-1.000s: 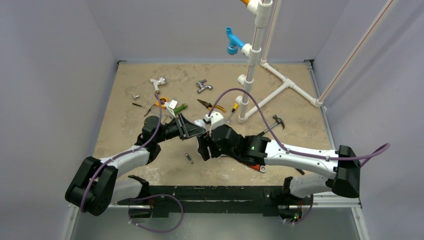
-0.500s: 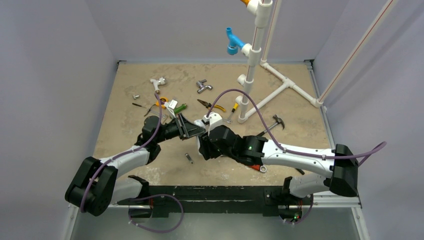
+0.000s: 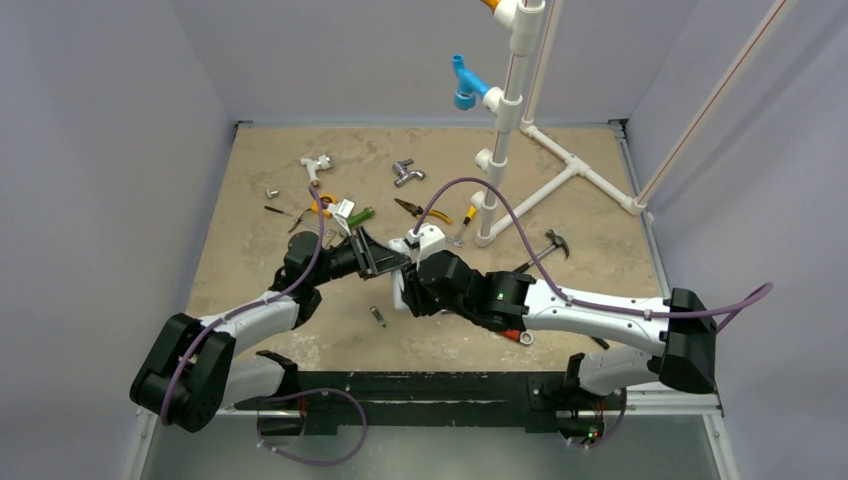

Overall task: Load the batteries into the remote control
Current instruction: Remove the battery cover from the remote control.

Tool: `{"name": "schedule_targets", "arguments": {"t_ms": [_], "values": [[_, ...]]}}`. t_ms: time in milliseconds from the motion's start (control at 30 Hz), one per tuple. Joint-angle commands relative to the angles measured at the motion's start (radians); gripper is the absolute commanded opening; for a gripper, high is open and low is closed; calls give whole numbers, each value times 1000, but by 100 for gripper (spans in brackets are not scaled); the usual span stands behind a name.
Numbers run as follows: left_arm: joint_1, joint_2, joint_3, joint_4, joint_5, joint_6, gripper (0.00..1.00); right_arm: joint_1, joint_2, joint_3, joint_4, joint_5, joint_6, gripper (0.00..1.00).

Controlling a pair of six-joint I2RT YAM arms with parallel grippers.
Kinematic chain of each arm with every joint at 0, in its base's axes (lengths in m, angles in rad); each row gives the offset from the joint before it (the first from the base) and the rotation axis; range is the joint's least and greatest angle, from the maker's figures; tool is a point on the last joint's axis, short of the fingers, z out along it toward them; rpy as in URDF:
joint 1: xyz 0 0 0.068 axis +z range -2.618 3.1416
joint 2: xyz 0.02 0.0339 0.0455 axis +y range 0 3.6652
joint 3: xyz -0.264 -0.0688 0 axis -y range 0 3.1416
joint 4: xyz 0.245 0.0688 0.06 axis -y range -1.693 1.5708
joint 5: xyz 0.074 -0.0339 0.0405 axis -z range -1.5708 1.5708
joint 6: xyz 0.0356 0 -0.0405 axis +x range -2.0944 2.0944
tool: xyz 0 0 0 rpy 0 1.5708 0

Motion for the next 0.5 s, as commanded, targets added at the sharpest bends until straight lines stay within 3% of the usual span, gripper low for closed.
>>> {"name": "schedule_targets", "arguments": {"t_ms": [0, 467], "values": [[2, -24, 21, 49, 7, -4, 0, 2, -17, 7, 15, 33, 4, 32], [2, -41, 37, -64, -36, 51, 0, 1, -122, -62, 64, 81, -18, 27]]}}
